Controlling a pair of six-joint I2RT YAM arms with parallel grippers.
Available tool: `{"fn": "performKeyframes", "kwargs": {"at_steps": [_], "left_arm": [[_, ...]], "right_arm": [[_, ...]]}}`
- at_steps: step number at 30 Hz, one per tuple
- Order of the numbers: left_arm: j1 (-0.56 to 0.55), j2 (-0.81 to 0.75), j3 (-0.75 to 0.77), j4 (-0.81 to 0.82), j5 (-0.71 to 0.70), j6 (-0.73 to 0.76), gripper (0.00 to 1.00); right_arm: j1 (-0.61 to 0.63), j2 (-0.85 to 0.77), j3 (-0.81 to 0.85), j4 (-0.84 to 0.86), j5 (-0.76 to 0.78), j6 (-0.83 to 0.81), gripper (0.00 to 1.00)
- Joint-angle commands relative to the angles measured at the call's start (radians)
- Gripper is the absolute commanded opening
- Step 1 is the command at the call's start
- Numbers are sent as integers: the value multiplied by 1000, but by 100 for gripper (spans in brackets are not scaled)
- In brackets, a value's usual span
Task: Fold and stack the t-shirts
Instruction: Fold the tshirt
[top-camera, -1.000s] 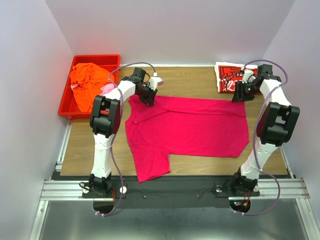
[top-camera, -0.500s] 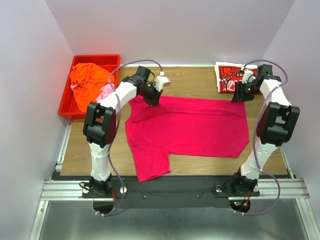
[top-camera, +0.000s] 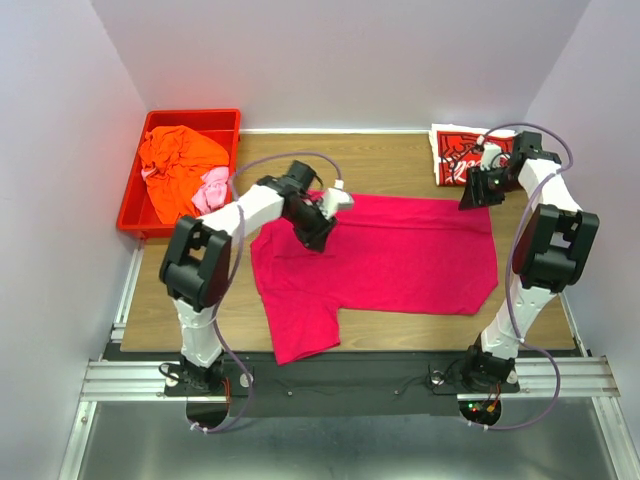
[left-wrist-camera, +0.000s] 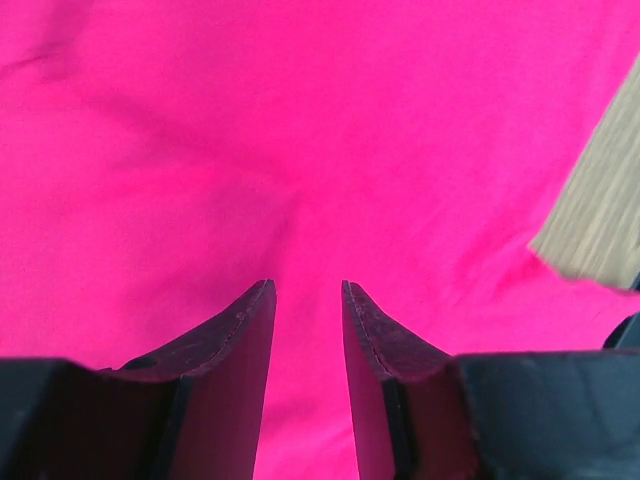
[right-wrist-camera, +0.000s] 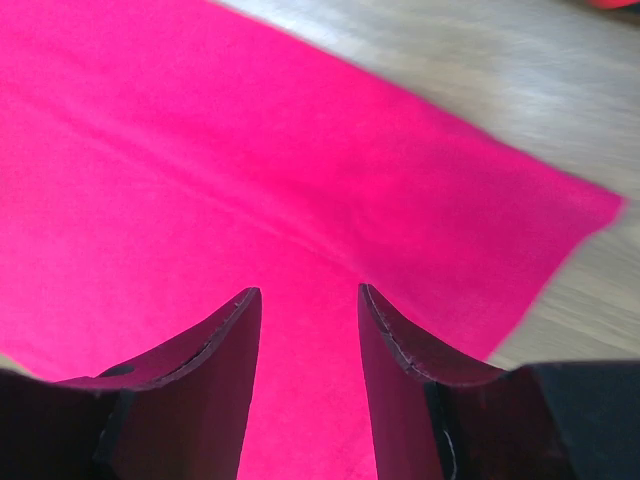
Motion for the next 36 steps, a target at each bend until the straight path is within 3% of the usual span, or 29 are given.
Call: {"fn": "performKeyframes", "kwargs": {"at_steps": [1, 7, 14, 21, 27, 32, 36], "left_arm": [[103, -166, -11, -37, -9, 52, 45], [252, -205, -104, -53, -35, 127, 43], [284, -197, -196, 39, -116, 129, 40], [293, -26, -123, 151, -147, 39, 36], [310, 82, 27, 130, -127, 8, 33], [313, 27, 75, 59, -73, 46, 36], [313, -154, -4, -39, -35, 127, 41]], "right_arm": [[37, -34, -31, -33, -59, -38, 49], [69, -37, -83, -33, -47, -37, 42], [72, -37, -198, -19, 60, -66, 38], [74, 96, -151, 96, 144, -20, 36], [74, 193, -35, 107, 186, -12, 34], [74, 79, -12, 30, 91, -67, 39], [74, -124, -110, -122, 71, -231, 48]]}}
